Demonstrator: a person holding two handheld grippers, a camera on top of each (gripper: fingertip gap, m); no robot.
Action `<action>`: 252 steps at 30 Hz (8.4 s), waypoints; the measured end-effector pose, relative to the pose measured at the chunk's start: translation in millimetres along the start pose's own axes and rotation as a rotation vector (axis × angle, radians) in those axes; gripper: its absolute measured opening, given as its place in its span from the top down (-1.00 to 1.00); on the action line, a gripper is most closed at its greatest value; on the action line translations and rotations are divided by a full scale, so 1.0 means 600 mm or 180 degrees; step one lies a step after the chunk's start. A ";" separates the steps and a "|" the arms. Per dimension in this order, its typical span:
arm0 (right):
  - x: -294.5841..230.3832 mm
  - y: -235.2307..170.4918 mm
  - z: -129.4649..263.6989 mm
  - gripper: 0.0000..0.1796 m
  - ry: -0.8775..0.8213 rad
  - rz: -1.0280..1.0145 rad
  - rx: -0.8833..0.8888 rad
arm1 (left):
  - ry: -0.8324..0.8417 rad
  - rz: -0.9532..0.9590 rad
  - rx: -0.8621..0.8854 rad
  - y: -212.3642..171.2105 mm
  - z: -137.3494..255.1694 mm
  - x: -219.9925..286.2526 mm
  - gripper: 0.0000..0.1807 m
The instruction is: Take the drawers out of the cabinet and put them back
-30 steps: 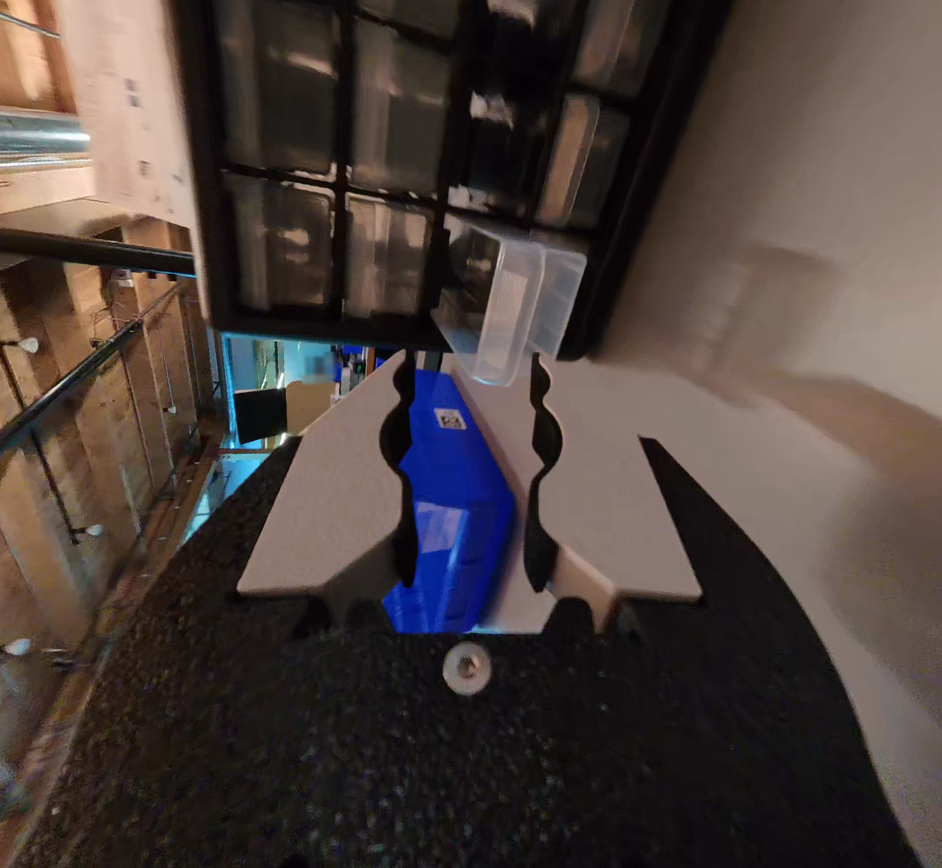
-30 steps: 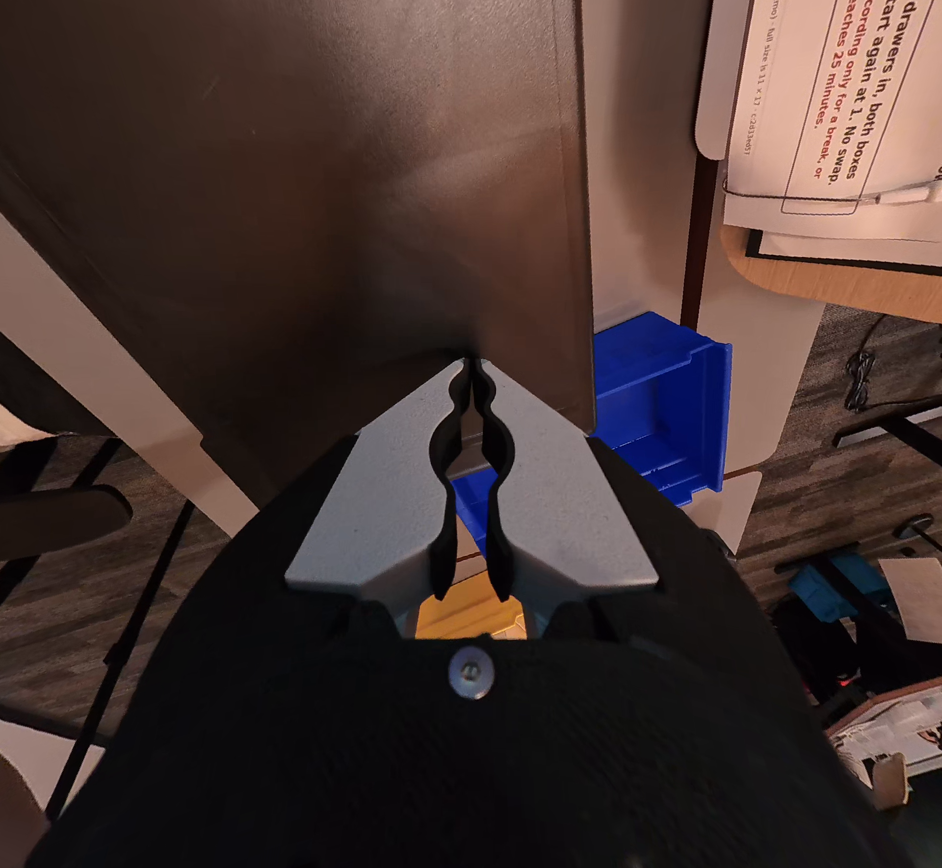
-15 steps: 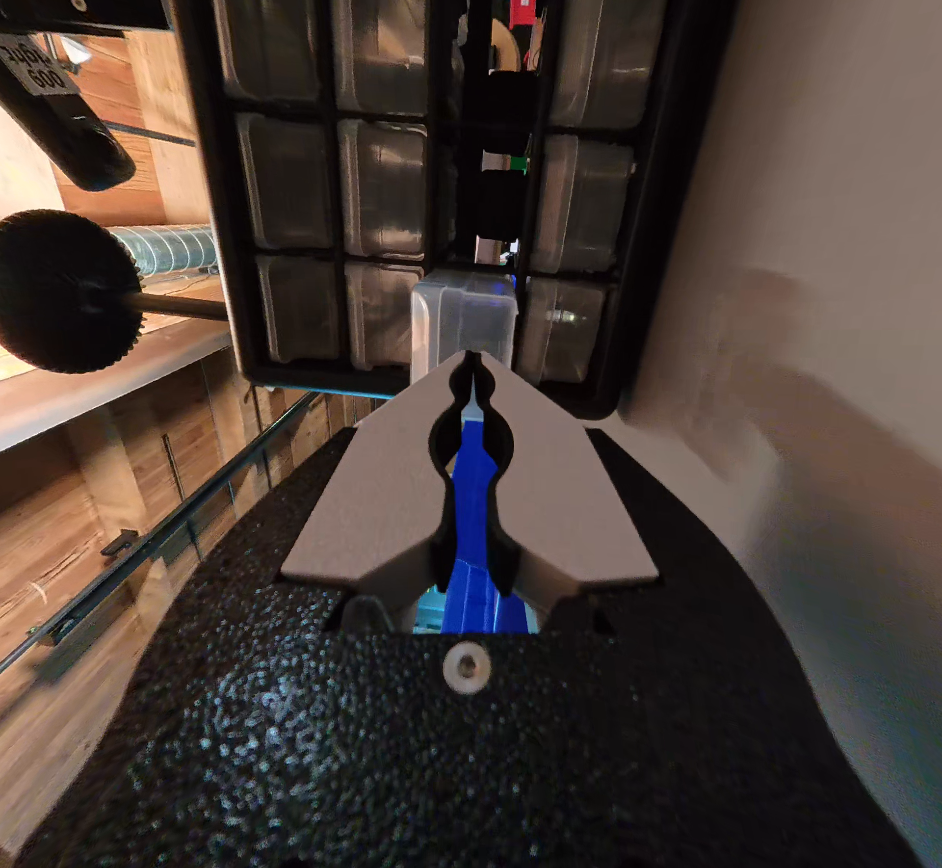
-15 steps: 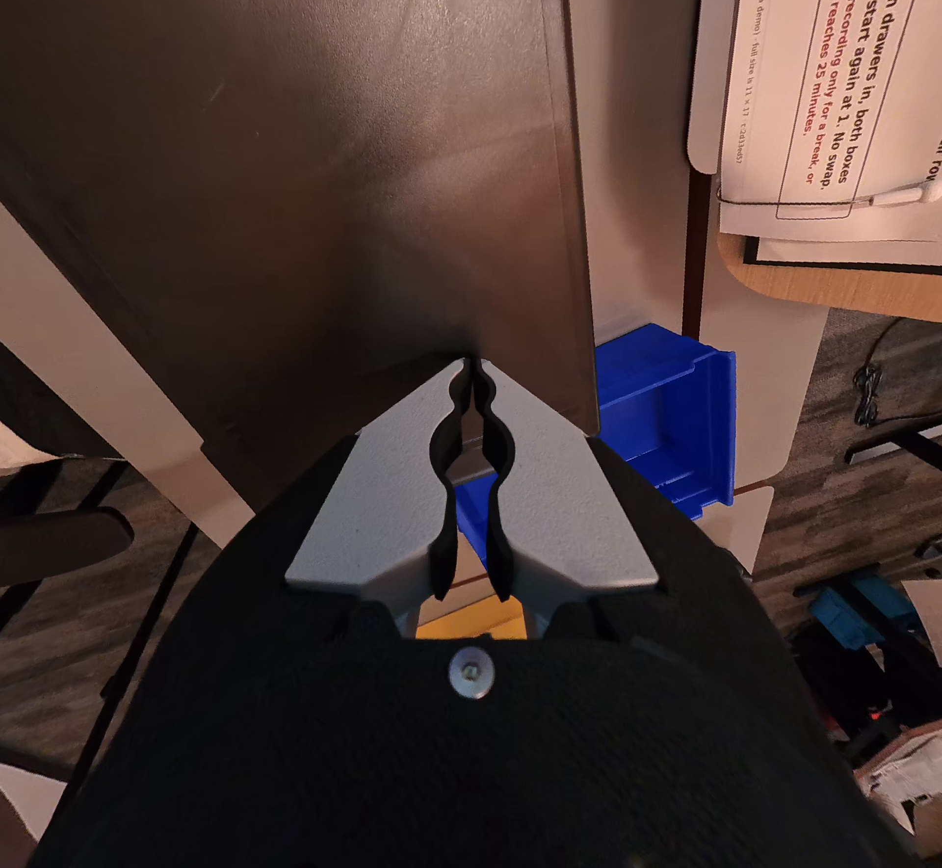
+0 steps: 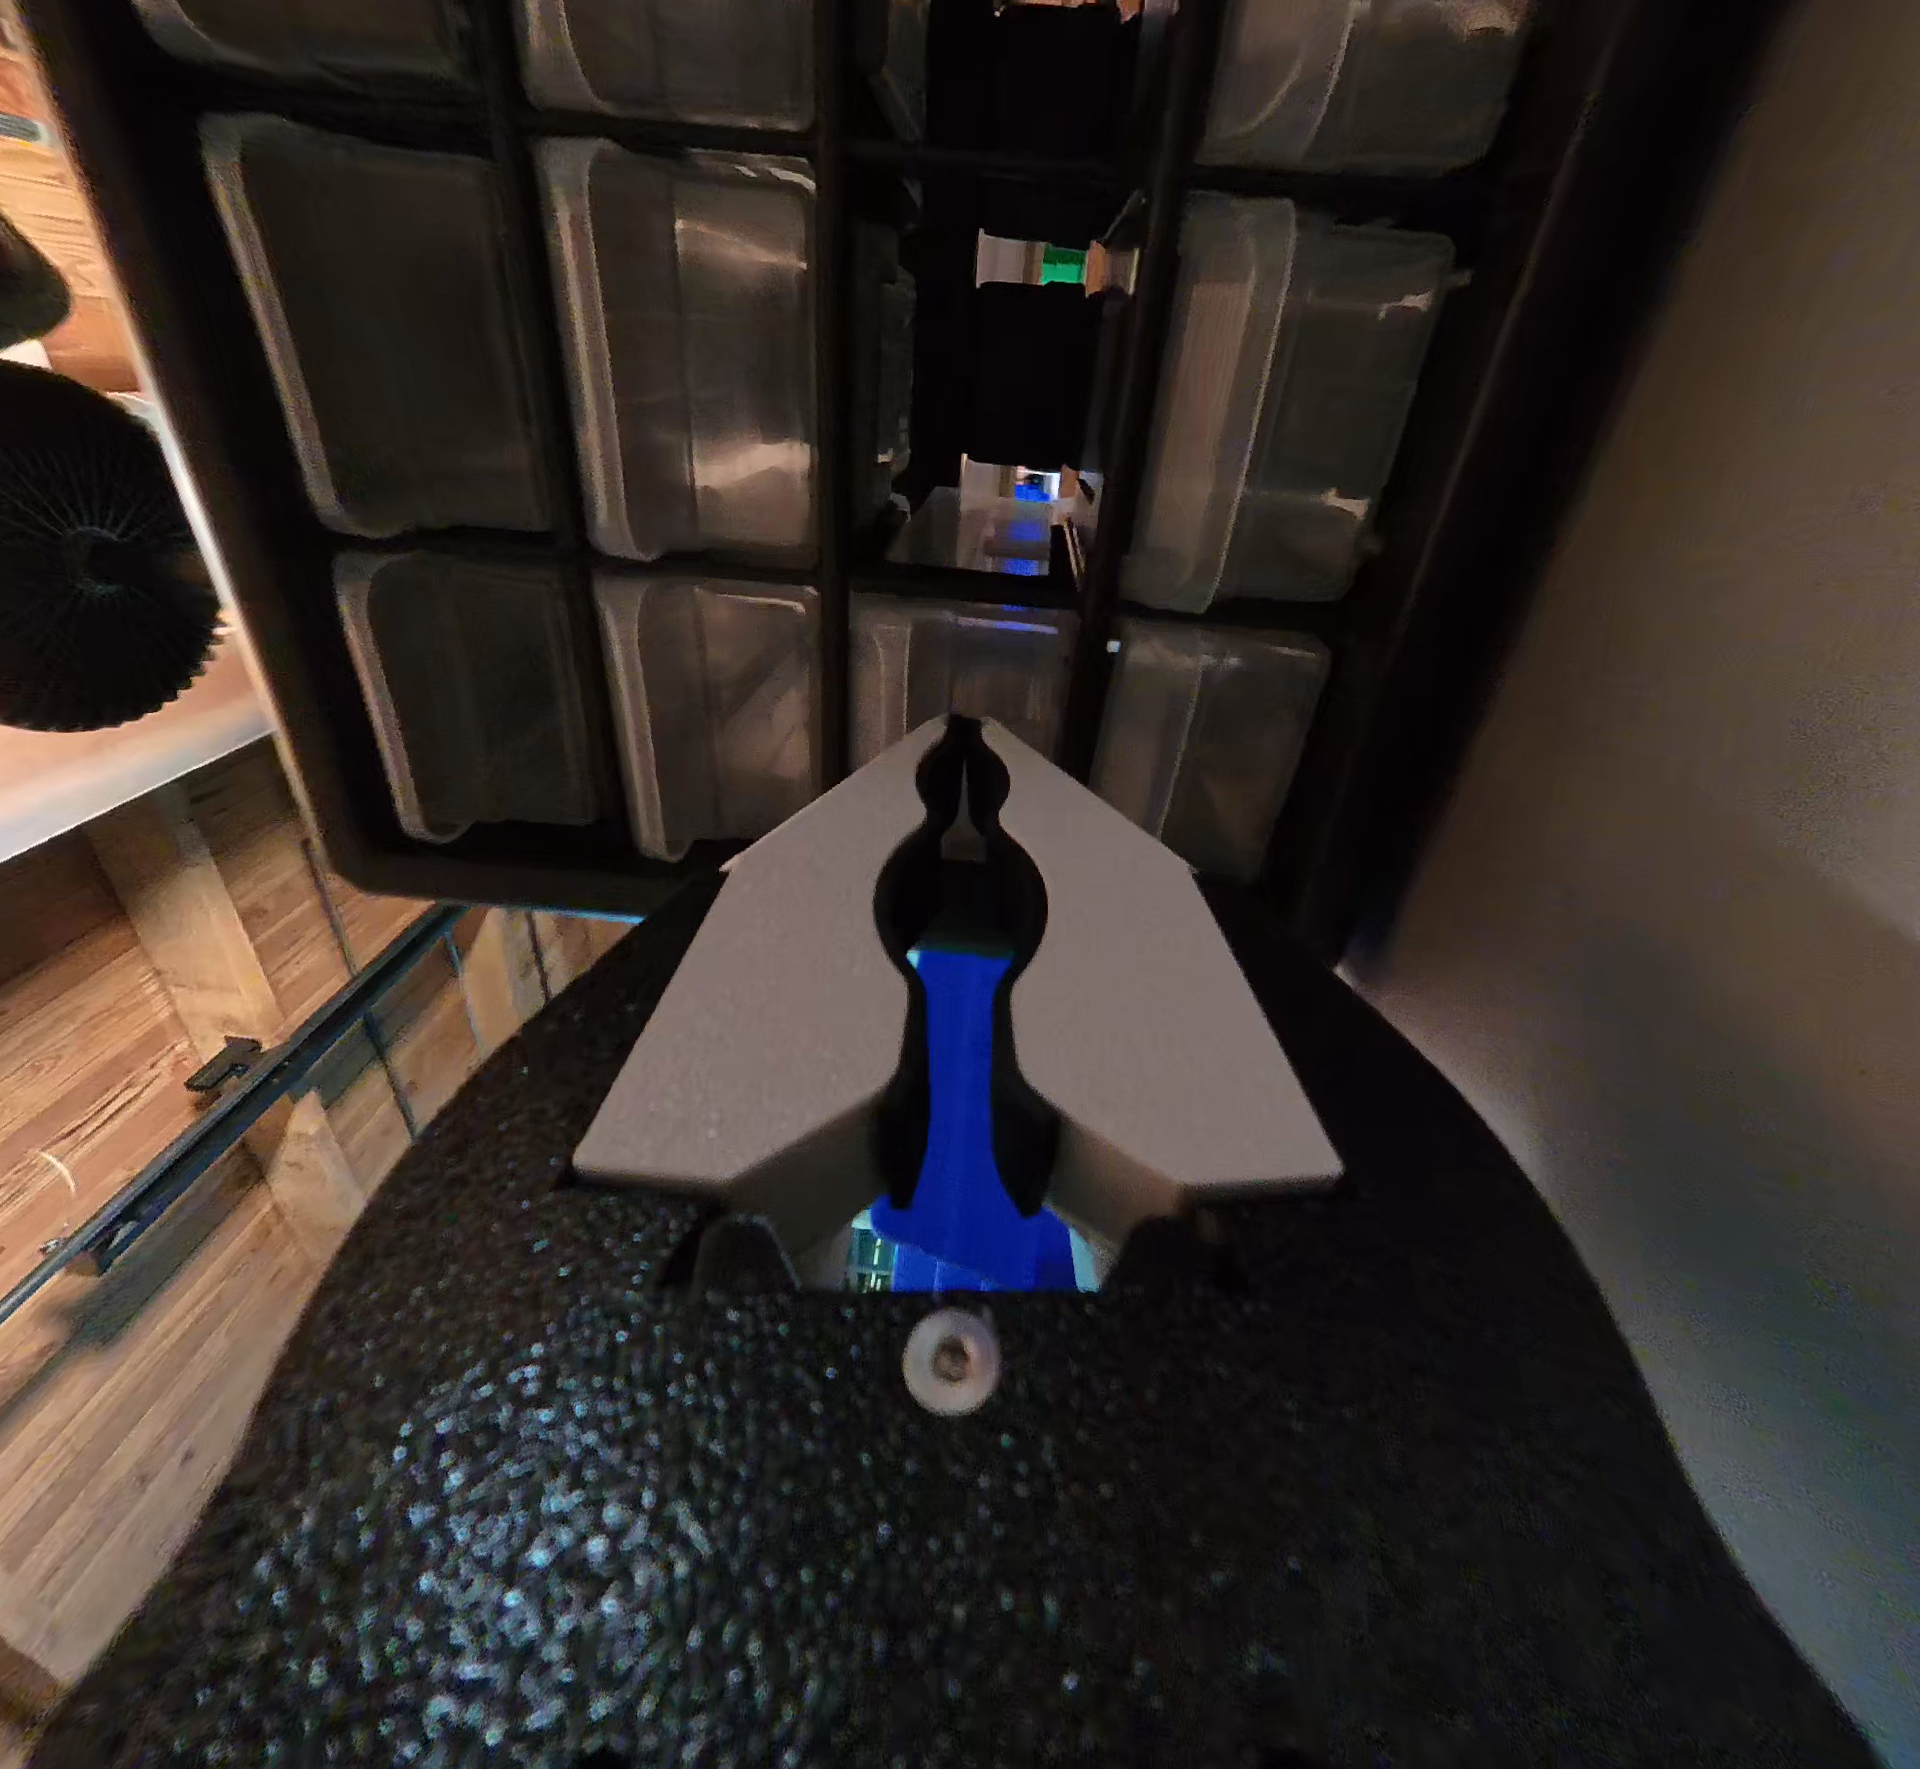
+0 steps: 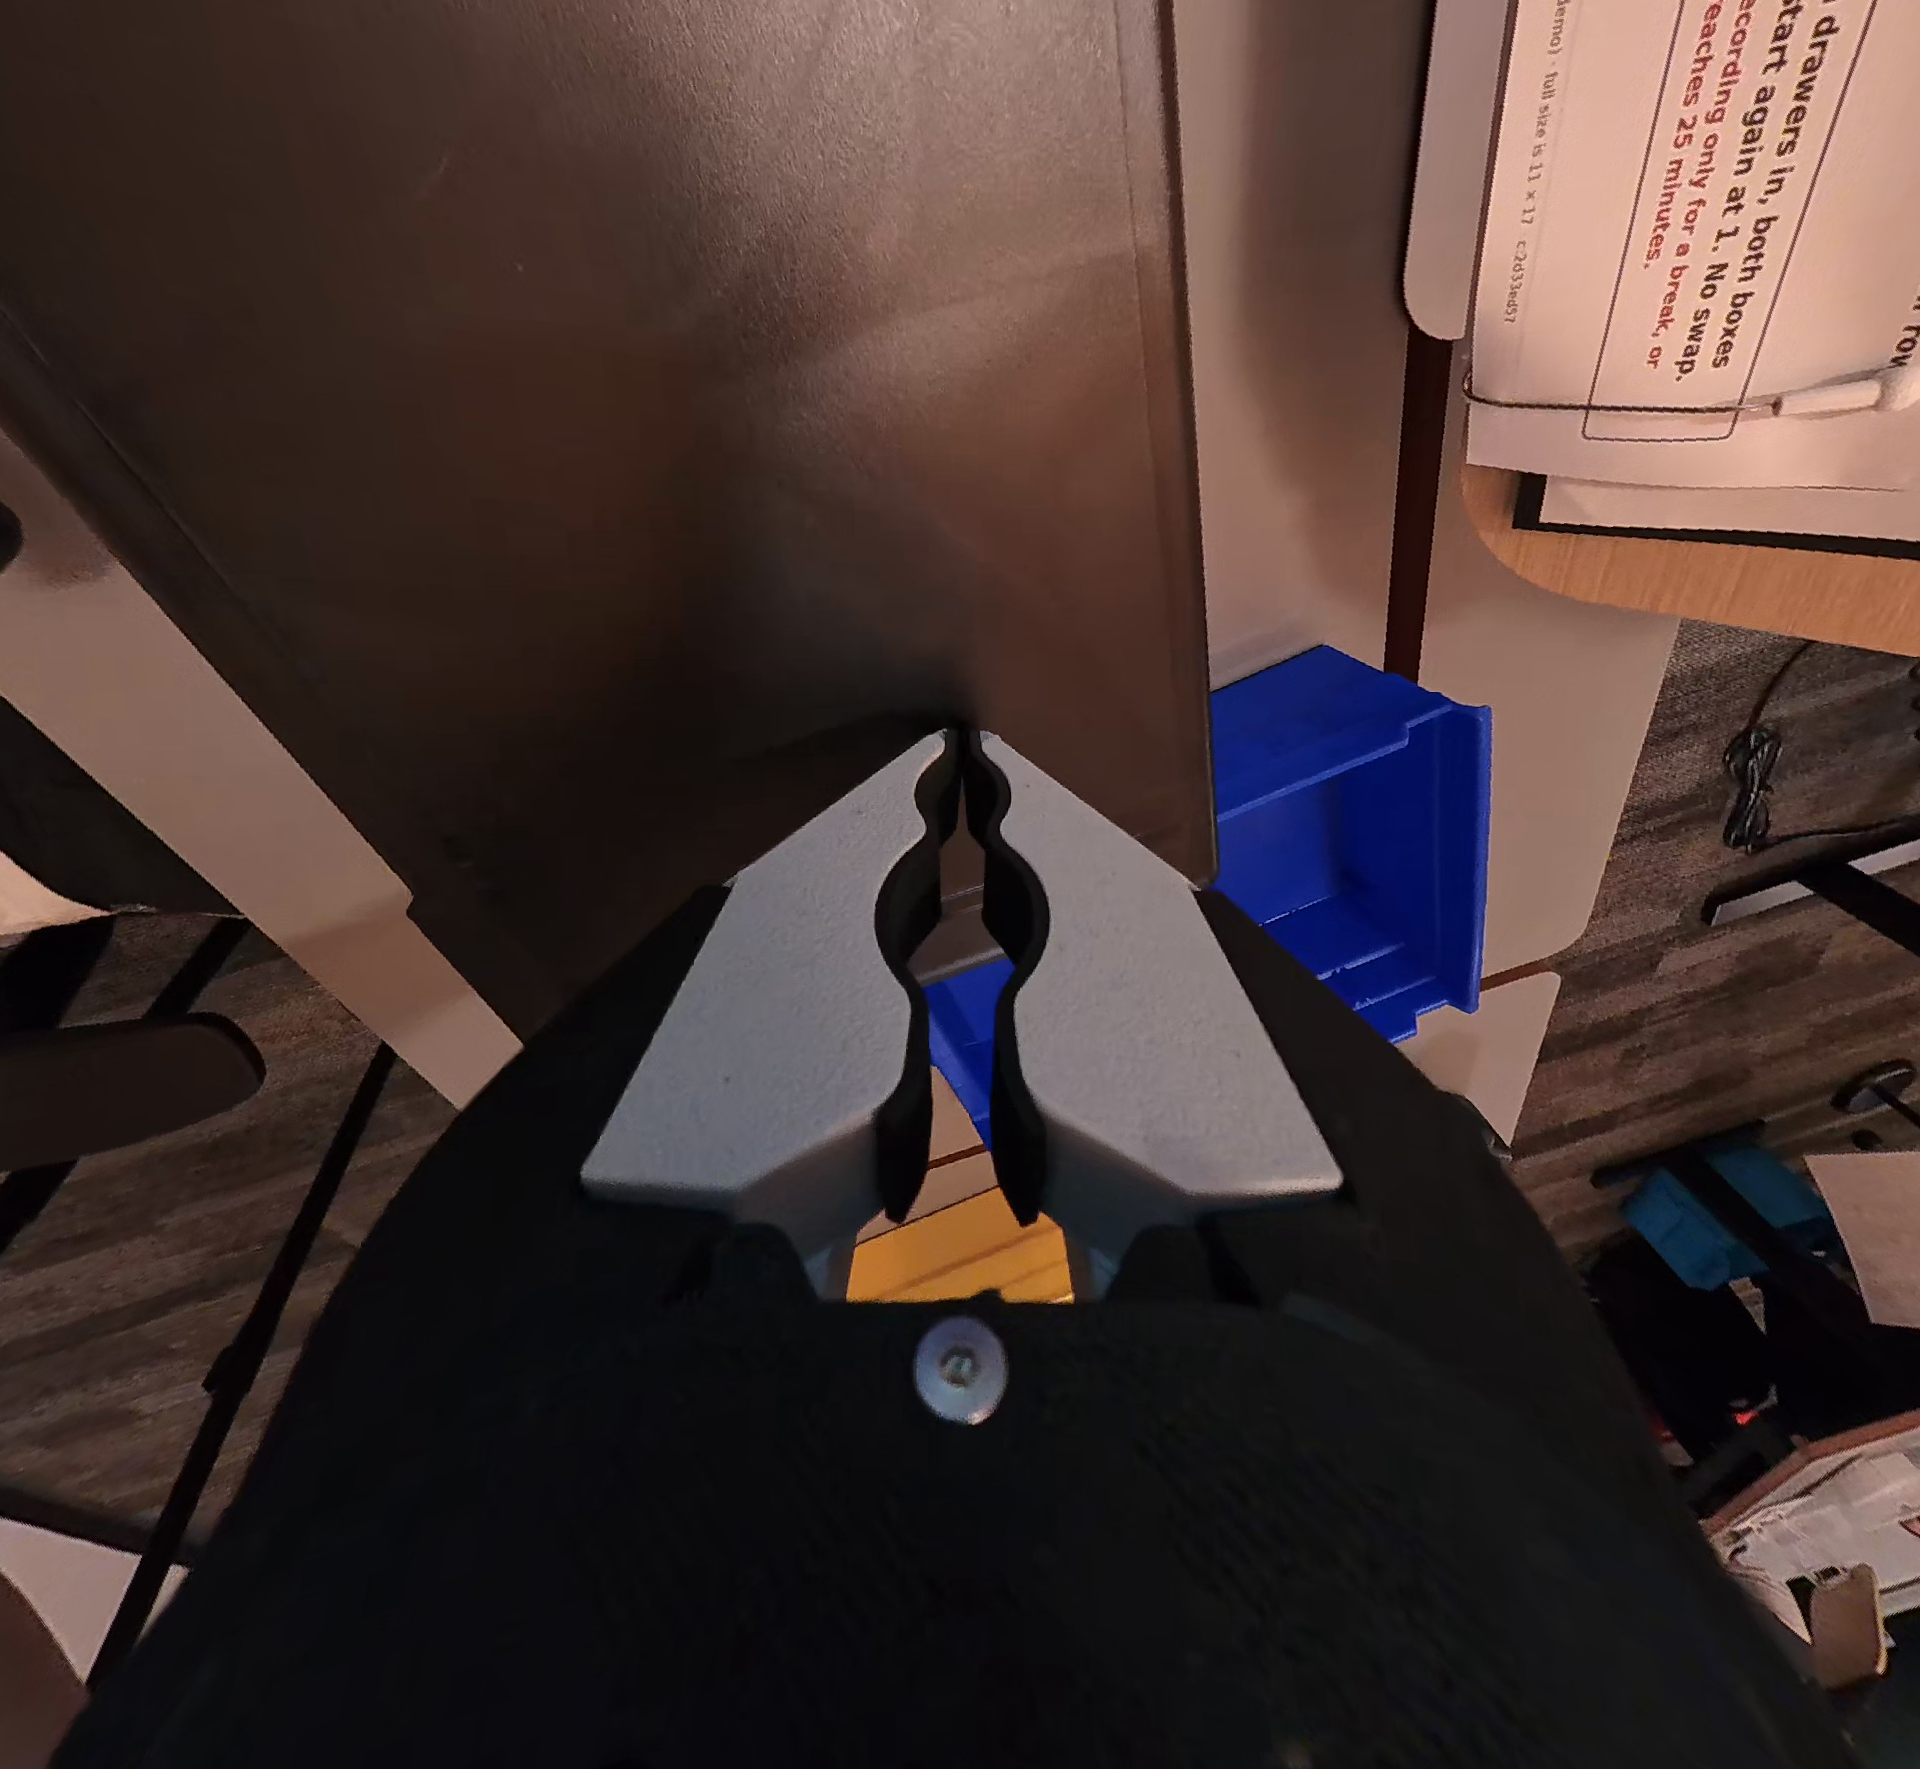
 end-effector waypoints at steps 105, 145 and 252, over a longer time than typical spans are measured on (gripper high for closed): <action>-0.003 0.009 -0.002 1.00 -0.0083 0.0048 -0.0248 | -0.6410 0.0425 0.0329 0.097 0.118 -0.227 0.87; -0.004 0.012 -0.002 1.00 -0.0114 0.0159 -0.0359 | -0.4852 0.0748 -0.0364 0.103 0.077 -0.161 0.86; -0.006 0.010 -0.001 1.00 -0.0147 0.0109 -0.0287 | -0.3579 0.3762 -0.2399 -0.436 -0.301 -0.036 0.51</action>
Point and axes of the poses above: each gripper's, where its closed fingertips meet, z back along the fingers, y out of its top, x = y × z across the jaws, the point moved 7 cm from there along z, back along the fingers, and after that the axes turned 4 degrees about x, right-handed, at the moved point
